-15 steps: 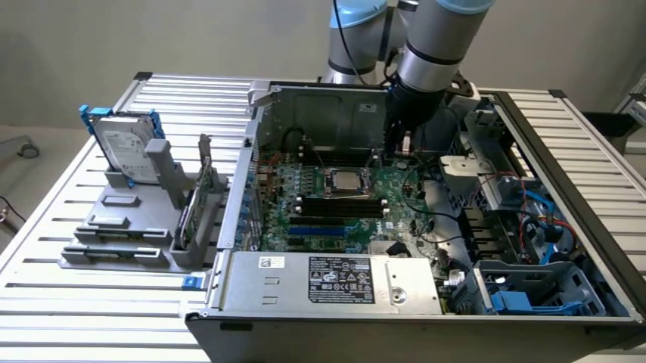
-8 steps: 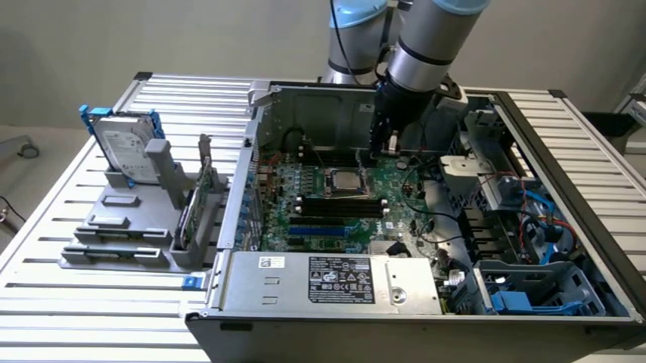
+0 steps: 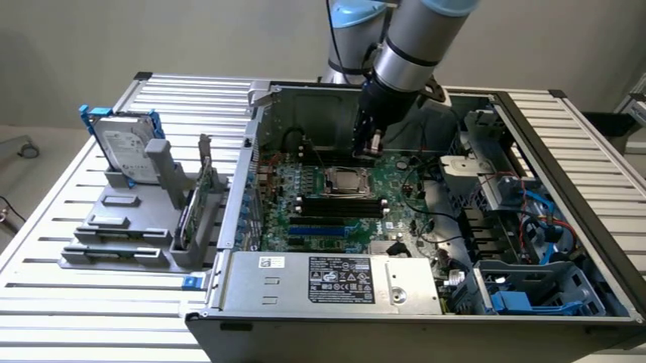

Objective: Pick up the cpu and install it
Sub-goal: 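Close the cpu cover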

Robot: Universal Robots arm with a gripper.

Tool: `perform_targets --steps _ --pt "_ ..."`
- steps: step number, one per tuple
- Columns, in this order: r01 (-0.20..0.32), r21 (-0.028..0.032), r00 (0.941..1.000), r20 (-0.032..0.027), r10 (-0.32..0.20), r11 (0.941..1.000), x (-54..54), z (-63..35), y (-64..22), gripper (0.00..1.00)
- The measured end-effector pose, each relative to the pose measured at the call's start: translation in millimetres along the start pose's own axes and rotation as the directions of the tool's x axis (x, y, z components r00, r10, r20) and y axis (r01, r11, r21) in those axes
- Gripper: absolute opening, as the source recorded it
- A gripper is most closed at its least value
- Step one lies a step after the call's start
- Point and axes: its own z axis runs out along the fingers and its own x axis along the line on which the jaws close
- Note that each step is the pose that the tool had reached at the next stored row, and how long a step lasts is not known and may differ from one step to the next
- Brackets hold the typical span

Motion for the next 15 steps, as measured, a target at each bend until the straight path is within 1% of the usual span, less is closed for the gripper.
perform_targets --steps 1,3,4,5,7,9,12,15 --pt "-0.001 0.0075 1.0000 0.0003 0.001 1.0000 -0.2 0.9 -2.5 0.11" --pt "-0.002 0.0201 1.0000 0.0008 0.002 0.9998 -0.5 2.8 -7.5 0.11" --pt "-0.003 0.0251 1.0000 0.0007 0.003 0.9997 -0.7 4.1 -10.0 0.11" --pt "-0.003 0.0279 1.0000 0.0008 0.003 0.9996 -1.0 5.5 -12.4 0.11" --pt "-0.003 0.0301 1.0000 0.0010 0.003 0.9995 -2.6 9.0 -16.3 0.11" --pt "-0.003 0.0321 1.0000 0.0012 0.003 0.9995 -4.9 11.8 -18.2 0.11" --pt "-0.003 0.0349 1.0000 0.0009 0.003 0.9994 -7.6 16.1 -19.8 0.11" --pt "-0.004 0.0363 1.0000 0.0011 0.004 0.9993 -9.1 19.7 -20.8 0.11"
